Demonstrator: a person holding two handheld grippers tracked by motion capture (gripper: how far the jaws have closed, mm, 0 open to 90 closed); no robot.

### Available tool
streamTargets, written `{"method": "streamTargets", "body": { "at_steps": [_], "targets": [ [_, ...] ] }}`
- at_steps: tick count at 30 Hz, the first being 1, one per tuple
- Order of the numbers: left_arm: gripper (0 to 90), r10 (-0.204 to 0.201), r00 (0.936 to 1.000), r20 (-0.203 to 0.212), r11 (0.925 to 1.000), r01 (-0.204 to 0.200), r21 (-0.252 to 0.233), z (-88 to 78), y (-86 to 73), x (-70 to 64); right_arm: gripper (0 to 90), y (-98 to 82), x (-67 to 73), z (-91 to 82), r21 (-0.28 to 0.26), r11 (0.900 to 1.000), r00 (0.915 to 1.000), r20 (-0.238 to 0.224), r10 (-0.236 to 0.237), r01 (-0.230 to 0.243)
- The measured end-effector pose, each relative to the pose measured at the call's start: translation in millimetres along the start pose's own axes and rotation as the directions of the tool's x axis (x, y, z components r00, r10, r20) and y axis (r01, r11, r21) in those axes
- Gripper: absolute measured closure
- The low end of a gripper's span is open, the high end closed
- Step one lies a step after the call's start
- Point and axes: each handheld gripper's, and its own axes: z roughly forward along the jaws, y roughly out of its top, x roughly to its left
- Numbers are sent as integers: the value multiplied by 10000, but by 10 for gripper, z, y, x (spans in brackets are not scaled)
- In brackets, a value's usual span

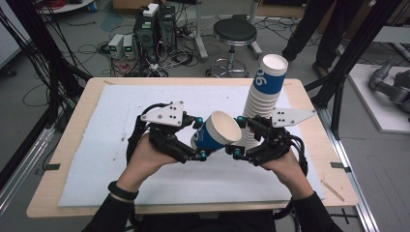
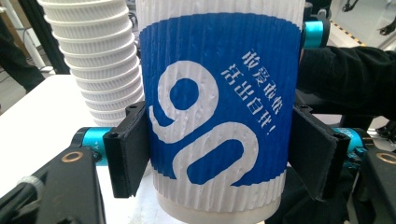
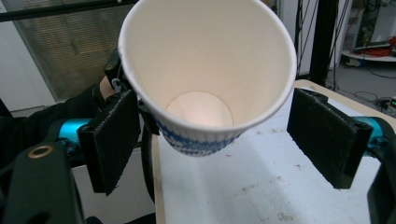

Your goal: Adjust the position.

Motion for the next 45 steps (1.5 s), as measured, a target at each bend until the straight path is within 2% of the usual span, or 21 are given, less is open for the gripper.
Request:
{"method": "streamTargets", "body": {
  "at_steps": [4, 9, 13, 17, 24, 28, 30, 35, 45],
  "targets": [
    [282, 48, 9997, -247, 10000, -50, -71, -35, -23, 14, 175, 2, -24, -17, -61, 10000, 10000, 77, -14, 15],
    [282, -227, 9985, -495, 9992, 210, -337, -74, -70, 55, 175, 6, -50, -46, -169, 9999, 9998, 205, 24, -20],
    [281, -508, 9976, -463, 9955, 469, -824, -79, -105, 85, 175, 7, -66, -50, -190, 9998, 9994, 339, 15, -8],
    [281, -589, 9978, -320, 9935, 554, -997, -44, -132, 100, 175, 4, -57, -24, -262, 9997, 9990, 441, 26, -14],
    [281, -514, 9987, -27, 9936, 508, -1013, 69, -141, 59, 175, 7, -38, 15, -633, 9976, 9996, 64, 269, -265],
    [281, -521, 9985, 142, 9920, 534, -1145, 102, -132, 37, 181, 7, -40, 25, -646, 9973, 9993, 24, 363, -361],
    [282, -511, 9985, 208, 9925, 531, -1105, 119, -133, 30, 205, 5, -41, 37, -664, 9970, 9991, -172, 397, -408],
    [284, -496, 9984, 272, 9936, 521, -1005, 140, -141, 19, 237, 4, -16, 49, -636, 9979, 9997, -220, 79, -93],
    [281, -486, 9984, 272, 9968, 502, -627, 159, -140, 14, 261, -15, -17, 54, -467, 9988, 9996, -225, -155, 145]
  ]
}}
